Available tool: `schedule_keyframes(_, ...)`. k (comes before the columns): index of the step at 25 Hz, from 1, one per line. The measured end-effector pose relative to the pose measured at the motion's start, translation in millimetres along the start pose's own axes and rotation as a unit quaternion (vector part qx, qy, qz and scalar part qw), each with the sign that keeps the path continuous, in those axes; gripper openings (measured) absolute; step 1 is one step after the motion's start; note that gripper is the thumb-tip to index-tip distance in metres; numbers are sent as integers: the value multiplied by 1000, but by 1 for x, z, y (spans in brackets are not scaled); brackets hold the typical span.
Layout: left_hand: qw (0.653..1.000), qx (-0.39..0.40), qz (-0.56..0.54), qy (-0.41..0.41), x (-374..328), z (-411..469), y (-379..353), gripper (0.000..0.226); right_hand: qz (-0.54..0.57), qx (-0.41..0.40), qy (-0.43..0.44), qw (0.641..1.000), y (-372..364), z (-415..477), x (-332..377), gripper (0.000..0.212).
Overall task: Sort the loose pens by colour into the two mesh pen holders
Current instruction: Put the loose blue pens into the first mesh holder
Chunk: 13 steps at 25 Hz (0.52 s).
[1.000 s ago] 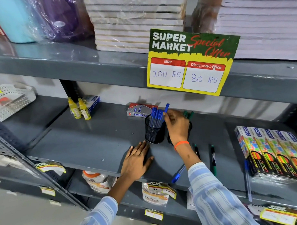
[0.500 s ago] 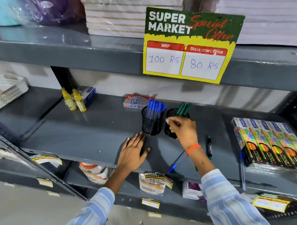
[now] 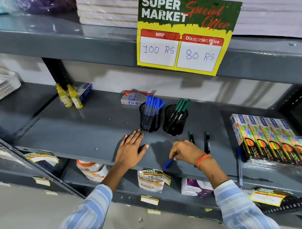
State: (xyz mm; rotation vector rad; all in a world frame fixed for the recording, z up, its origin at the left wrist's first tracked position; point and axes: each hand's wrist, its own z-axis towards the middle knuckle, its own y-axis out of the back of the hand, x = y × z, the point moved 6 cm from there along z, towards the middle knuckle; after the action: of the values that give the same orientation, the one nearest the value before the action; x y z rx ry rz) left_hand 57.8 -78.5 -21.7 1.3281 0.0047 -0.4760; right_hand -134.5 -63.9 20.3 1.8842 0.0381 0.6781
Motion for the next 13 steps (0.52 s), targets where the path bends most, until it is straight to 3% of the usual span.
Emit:
schedule_keyframes(3,1000,-3,-6,5,0,-1,2,67,33,-38,32,998,1,4,10,14)
schedule_keyframes(6,1000,-1,-7,10,-1,-1,2,68,119,-141,60,981,24,7,23,12)
schedule_keyframes(10,1000,4,4,16,0,0,2,68,227,-357,59,904,73,9,39,6)
schedule_keyframes(13,1000,7,12,17,1,0,1,68,257,-456,19,852,99,17,48,8)
